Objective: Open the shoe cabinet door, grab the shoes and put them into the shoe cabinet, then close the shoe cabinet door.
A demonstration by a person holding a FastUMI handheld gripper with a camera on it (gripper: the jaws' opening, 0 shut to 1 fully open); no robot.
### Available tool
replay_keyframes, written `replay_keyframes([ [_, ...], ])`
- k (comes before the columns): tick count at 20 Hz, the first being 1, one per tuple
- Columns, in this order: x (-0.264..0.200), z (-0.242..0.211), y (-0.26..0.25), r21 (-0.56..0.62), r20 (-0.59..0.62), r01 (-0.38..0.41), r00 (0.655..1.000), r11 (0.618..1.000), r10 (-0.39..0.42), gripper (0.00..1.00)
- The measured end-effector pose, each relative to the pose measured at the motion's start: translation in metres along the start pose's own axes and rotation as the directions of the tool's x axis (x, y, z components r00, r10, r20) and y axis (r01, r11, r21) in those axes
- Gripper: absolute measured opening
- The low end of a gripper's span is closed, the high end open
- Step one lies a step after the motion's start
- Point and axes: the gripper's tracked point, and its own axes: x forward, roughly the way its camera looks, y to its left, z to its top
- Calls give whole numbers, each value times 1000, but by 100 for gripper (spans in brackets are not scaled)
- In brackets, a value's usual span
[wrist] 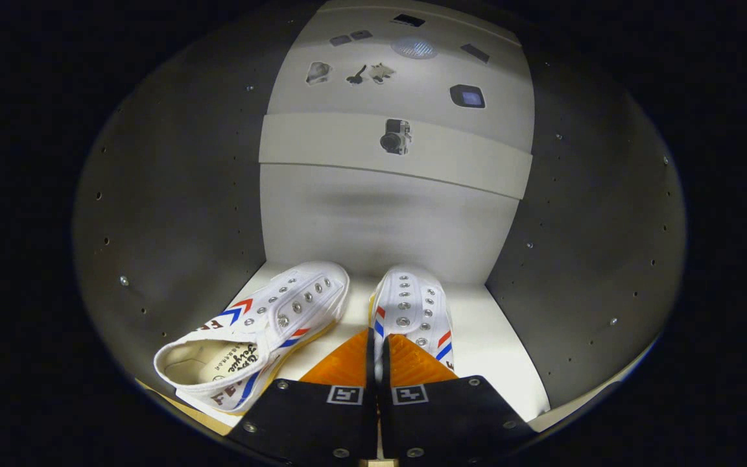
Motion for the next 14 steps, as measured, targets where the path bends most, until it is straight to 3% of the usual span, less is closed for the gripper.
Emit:
replay_keyframes([
  [2,-3,0,-6,10,0,22,1000,1000,-22,7],
  [7,-45,17,-9,43,66,19,998,999,-22,33],
  [11,-104,29,4,92,120,-70,991,993,59,54],
  [14,-157,39,2,72,203,-93,976,993,76,66],
])
